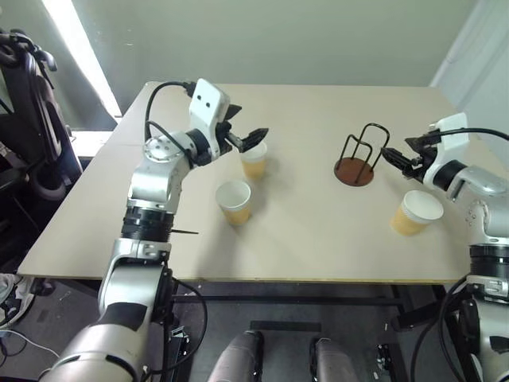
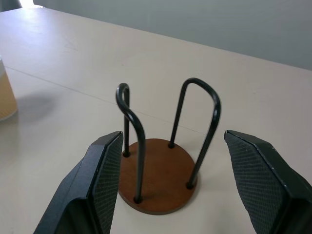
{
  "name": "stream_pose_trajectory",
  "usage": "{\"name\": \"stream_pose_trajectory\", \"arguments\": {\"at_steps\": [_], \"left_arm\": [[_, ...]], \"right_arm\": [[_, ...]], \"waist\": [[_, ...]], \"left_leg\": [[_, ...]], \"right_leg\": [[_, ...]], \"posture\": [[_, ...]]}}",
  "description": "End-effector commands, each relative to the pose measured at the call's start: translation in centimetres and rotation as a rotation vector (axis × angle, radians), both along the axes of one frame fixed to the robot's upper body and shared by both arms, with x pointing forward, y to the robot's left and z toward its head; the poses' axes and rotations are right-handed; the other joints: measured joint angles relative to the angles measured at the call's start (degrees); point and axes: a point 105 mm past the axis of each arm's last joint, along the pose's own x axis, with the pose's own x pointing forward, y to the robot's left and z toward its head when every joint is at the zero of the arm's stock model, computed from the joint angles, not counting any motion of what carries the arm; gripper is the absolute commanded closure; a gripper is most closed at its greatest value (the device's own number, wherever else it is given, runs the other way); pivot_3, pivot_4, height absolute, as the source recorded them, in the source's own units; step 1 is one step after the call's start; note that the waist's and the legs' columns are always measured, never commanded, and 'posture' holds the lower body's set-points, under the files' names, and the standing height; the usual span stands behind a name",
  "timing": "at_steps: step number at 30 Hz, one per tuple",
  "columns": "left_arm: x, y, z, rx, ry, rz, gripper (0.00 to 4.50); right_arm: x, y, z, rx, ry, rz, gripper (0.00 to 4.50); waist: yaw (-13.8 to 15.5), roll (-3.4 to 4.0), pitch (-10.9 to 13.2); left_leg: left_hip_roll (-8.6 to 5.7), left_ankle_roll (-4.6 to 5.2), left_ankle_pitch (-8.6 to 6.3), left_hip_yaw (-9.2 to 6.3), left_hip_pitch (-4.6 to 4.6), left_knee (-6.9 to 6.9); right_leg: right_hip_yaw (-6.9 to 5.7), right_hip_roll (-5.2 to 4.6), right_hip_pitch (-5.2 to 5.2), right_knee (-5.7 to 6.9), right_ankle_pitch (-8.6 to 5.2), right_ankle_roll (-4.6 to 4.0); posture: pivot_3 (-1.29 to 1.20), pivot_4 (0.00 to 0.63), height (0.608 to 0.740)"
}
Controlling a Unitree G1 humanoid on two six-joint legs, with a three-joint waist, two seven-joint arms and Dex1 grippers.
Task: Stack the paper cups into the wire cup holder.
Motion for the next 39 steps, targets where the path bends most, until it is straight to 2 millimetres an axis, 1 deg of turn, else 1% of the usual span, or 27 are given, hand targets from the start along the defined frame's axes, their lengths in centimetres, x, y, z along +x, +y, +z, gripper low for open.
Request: {"name": "stream_pose_trajectory", "arguments": {"at_steps": [1,15,20,25,31,39], "left_arm": [[-0.6,0.0,1.3,-0.014,-0.049,0.002,0.00],[-0.4,0.6,1.0,-0.015,-0.054,0.034,0.00],[-0.3,0.3,0.9,-0.020,-0.052,0.018,0.00],[-0.1,-0.1,1.0,-0.015,-0.056,0.006,0.00],[-0.2,0.1,1.0,-0.013,-0.060,0.004,0.00],[-0.2,0.0,1.1,-0.014,-0.062,0.004,0.00]], "right_arm": [[0.0,0.4,1.2,-0.014,-0.043,0.023,1.18],[-0.1,0.0,1.5,-0.054,-0.031,0.047,1.18],[-0.6,-0.3,1.8,-0.060,-0.030,0.046,1.18],[-0.9,-0.8,1.5,-0.068,-0.016,0.029,1.18],[-0.8,-0.6,1.4,-0.065,-0.010,0.036,1.18],[0.1,0.1,1.2,-0.078,0.002,0.045,1.18]], "waist": [[0.00,0.00,0.00],[-0.02,0.00,0.00],[0.01,0.00,0.00],[-0.02,0.00,0.00],[-0.02,-0.01,0.00],[-0.04,0.00,0.00]], "left_leg": [[0.00,0.00,0.00,0.00,0.00,0.00],[0.00,0.00,0.00,0.00,0.01,0.00],[0.00,0.00,0.00,0.00,0.00,0.00],[0.00,-0.01,0.00,0.00,0.01,0.00],[0.00,0.00,0.00,0.00,0.01,0.00],[0.00,0.00,0.01,0.01,0.02,0.00]], "right_leg": [[0.00,0.00,0.00,0.00,0.00,0.00],[0.00,0.00,0.01,0.01,0.00,0.00],[0.00,-0.01,0.00,0.01,0.00,0.00],[0.00,-0.01,0.01,0.02,0.00,0.00],[0.00,0.00,0.01,0.01,0.00,0.00],[0.00,0.00,0.01,0.02,0.00,0.00]], "posture": [[0.00,0.150,0.740],[0.00,0.150,0.740],[0.00,0.150,0.740],[0.00,0.150,0.740],[0.00,0.150,0.740],[0.00,0.150,0.740]]}}
